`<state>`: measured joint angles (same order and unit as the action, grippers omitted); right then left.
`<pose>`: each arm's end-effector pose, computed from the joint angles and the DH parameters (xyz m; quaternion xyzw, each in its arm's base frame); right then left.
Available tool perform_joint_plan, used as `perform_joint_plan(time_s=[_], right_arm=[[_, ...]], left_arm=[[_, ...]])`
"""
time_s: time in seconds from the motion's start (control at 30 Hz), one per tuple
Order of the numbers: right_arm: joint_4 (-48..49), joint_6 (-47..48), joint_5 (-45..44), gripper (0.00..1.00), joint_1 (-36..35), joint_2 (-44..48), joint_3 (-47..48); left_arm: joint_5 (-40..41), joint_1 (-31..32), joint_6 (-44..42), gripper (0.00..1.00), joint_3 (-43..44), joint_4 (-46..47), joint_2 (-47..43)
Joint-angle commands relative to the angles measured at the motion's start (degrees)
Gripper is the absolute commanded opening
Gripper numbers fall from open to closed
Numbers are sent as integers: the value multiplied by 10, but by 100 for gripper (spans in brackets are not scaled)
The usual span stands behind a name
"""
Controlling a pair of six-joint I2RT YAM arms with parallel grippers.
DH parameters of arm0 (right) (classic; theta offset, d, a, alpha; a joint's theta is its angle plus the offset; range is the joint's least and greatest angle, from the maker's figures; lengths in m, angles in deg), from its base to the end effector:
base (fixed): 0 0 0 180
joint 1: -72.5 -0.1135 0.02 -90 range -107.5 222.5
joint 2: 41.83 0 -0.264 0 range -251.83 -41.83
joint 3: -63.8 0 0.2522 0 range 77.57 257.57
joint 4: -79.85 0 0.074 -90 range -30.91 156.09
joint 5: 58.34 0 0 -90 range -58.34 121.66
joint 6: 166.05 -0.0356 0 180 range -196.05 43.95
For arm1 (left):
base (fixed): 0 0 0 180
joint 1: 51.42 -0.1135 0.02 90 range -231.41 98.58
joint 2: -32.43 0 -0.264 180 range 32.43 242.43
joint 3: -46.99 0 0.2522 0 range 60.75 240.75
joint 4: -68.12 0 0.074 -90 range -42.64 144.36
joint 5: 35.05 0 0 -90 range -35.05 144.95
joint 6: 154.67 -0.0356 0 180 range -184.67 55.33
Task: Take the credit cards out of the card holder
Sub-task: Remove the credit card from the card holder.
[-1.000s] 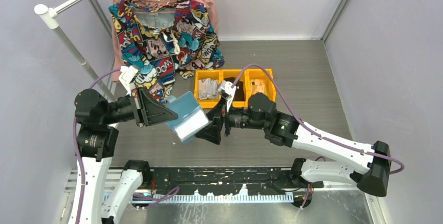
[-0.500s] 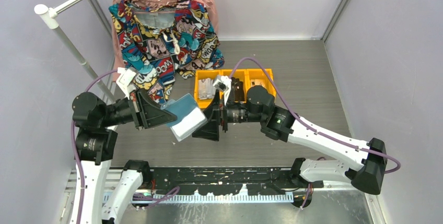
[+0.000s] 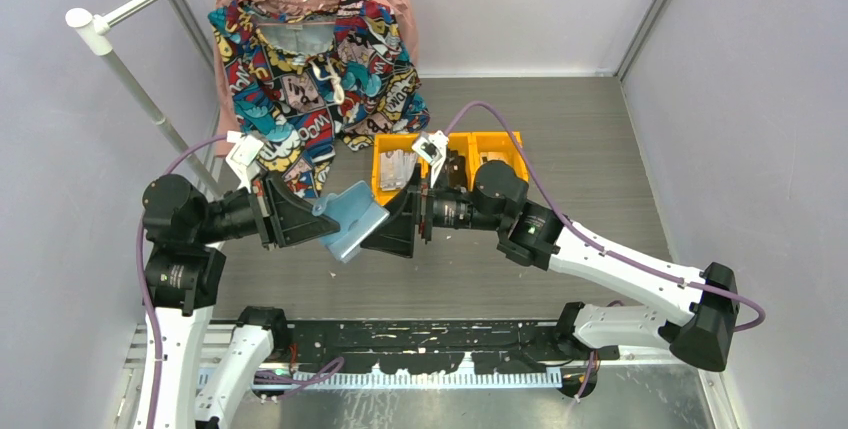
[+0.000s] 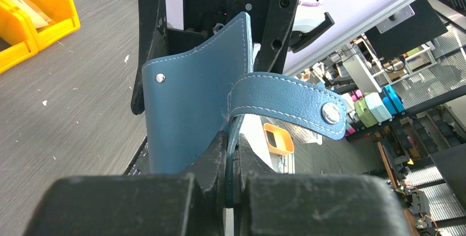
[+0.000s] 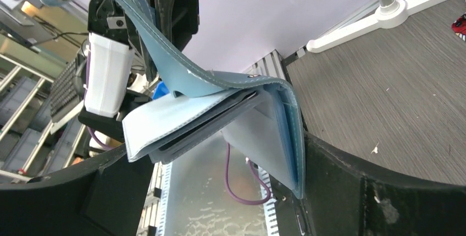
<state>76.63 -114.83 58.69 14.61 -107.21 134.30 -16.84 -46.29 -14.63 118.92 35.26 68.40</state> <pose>0.1281 0.2346 0.3795 -0.2779 0.6388 0.6301 0.3432 0.0921 -0.0422 0.4213 0.1806 0.6775 -0.6297 0.3345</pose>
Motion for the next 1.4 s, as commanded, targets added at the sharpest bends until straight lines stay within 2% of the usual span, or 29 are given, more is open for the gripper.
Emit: perform_joint_plan(time_s=[0.0,0.4,0.6,0.67,0.8,0.9,1.03,1.13,1.17,1.27,1.37], right_arm=[[56,-30,-51,100,7,6,9],[152,-120,-38,98,6,-22,-1],[159,-141,-17,75,6,-29,-5],[156,-151,-14,62,6,-30,-6],[153,-159,-6,24,6,-28,-6],[147,-162,1,11,6,-20,-5],[145,-165,4,1,6,-6,-14],[138,-164,6,1,6,5,-18],[138,-165,8,1,7,6,-19],[128,-164,12,1,6,10,-19],[101,-154,11,1,6,19,-19]], left_arm=[[-32,2,1,0,13,5,-12],[-29,2,1,0,11,5,-12],[-23,2,0,0,14,3,-11],[-9,2,-11,0,15,-10,-11],[37,3,-50,0,20,-43,-14],[90,2,-79,0,26,-77,-17],[148,2,-105,3,30,-99,-25],[163,2,-108,9,27,-100,-23],[161,3,-106,15,27,-99,-21],[144,2,-103,45,30,-99,-12],[115,2,-79,57,37,-83,1]])
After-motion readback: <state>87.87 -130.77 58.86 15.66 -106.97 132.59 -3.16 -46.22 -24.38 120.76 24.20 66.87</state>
